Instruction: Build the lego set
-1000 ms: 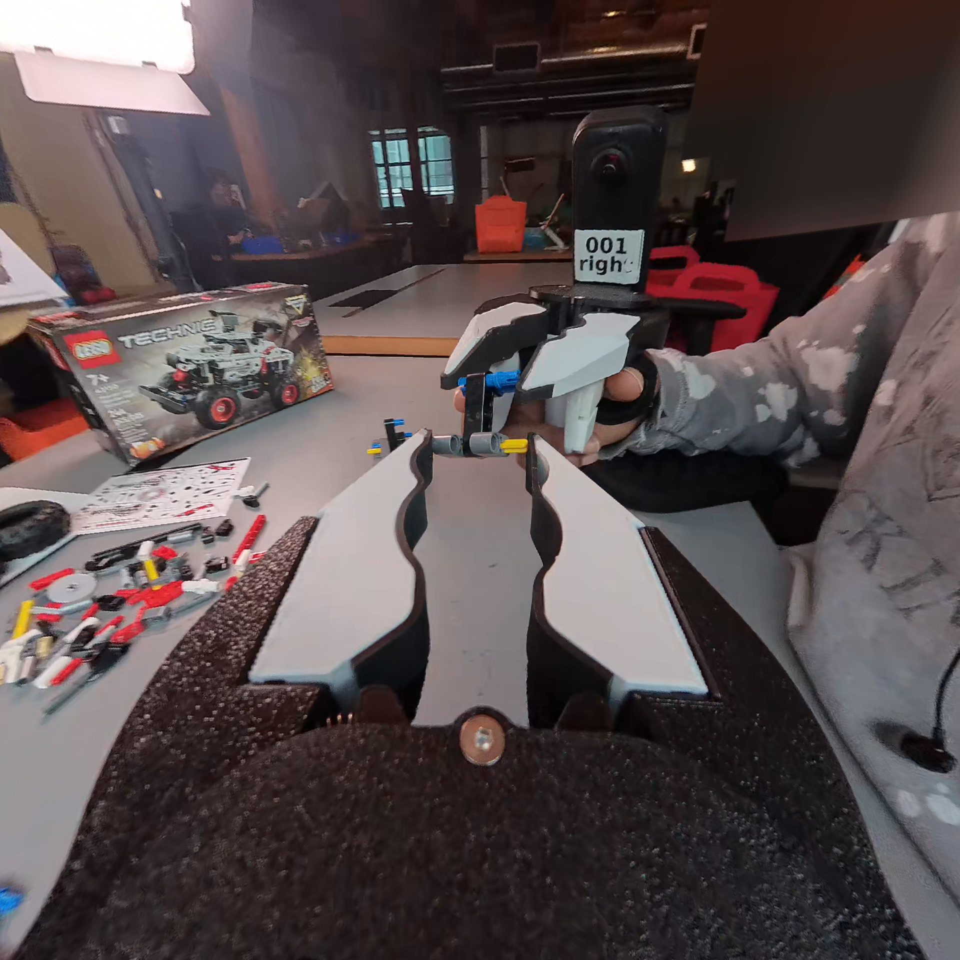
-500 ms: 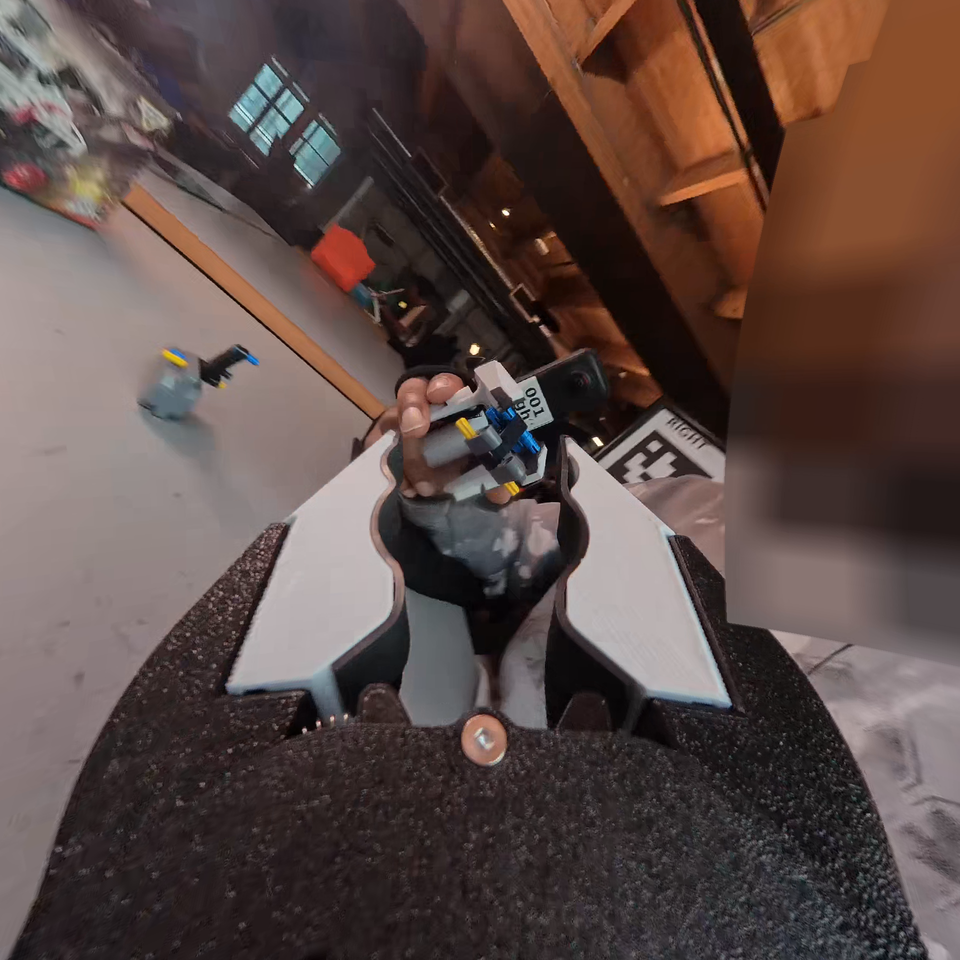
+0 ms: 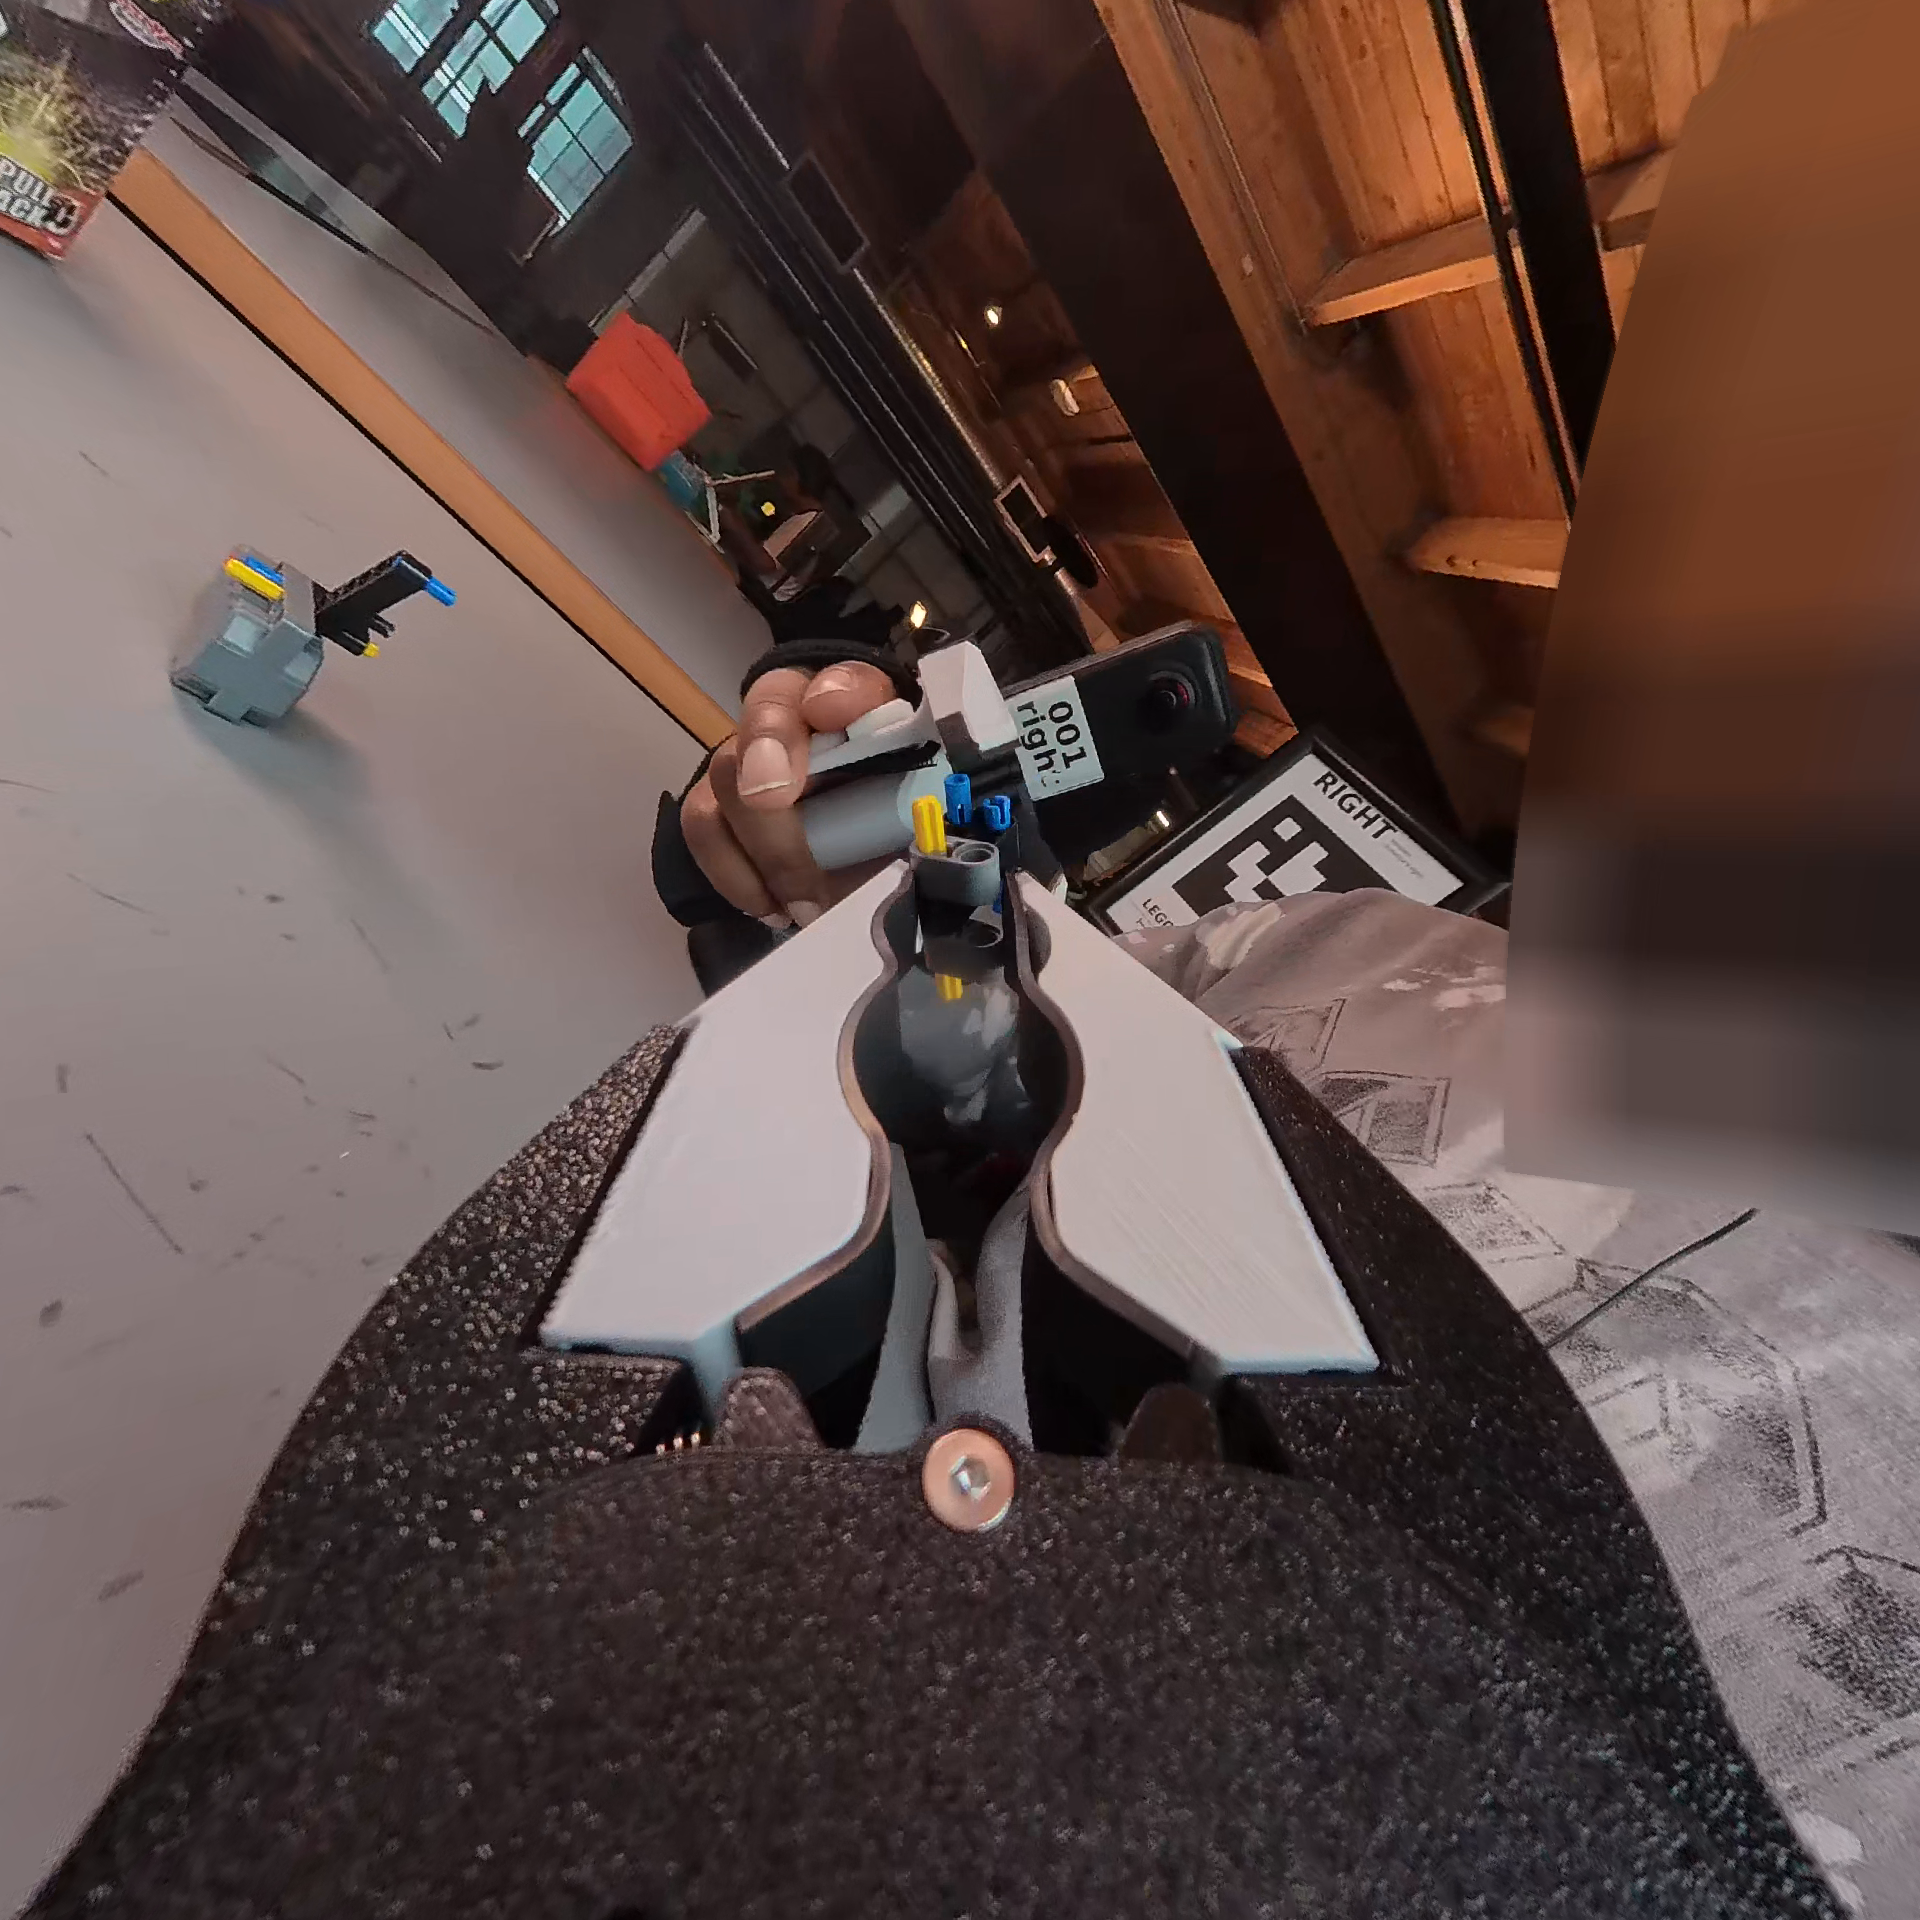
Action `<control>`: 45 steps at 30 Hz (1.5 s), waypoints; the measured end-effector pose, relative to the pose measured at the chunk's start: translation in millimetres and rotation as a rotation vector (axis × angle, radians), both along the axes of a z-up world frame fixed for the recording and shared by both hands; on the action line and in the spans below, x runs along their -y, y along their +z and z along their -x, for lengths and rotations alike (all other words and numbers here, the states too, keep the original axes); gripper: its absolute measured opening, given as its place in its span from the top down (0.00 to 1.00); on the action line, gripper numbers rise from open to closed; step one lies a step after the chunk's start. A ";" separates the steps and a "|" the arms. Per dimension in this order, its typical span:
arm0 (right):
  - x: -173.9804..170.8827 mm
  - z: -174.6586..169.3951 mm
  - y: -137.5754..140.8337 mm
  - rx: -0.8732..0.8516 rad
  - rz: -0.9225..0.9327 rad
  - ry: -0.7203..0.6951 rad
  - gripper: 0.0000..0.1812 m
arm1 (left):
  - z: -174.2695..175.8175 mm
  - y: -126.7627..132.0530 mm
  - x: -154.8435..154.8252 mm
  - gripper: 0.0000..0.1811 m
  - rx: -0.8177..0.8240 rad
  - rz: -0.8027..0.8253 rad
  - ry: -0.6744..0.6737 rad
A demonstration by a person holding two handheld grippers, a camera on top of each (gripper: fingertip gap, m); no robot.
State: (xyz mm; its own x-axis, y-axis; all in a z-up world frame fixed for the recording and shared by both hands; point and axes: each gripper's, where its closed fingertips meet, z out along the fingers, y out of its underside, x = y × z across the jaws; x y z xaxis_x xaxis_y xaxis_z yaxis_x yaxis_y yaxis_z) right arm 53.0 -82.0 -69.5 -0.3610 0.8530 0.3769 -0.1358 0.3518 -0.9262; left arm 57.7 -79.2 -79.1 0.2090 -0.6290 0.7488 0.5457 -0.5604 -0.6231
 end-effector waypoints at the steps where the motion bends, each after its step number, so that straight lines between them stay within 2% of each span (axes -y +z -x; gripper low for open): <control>1: -0.3 -0.1 -1.3 0.010 0.001 0.003 0.83 | -0.7 -0.8 0.7 0.92 -0.017 -0.005 -0.001; 7: 3.8 -2.3 -8.7 0.049 -0.035 0.031 0.83 | -5.5 -4.1 4.0 0.93 -0.040 -0.003 -0.028; 13: -5.1 1.2 -6.6 0.031 -0.065 -0.040 0.84 | 3.9 -3.9 -2.6 0.93 -0.007 0.019 0.025; 18: -7.5 5.3 -18.8 0.018 -0.291 -0.125 0.89 | 9.7 -16.3 -8.4 0.93 -0.070 0.078 0.072; 27: -3.2 -0.7 -24.0 0.090 -0.213 -0.038 0.89 | 2.7 -20.8 -3.5 0.93 -0.095 0.096 0.018; 45: 2.1 -2.6 -23.4 0.070 -0.215 -0.007 0.90 | 0.1 -21.6 2.1 0.93 -0.103 0.125 -0.020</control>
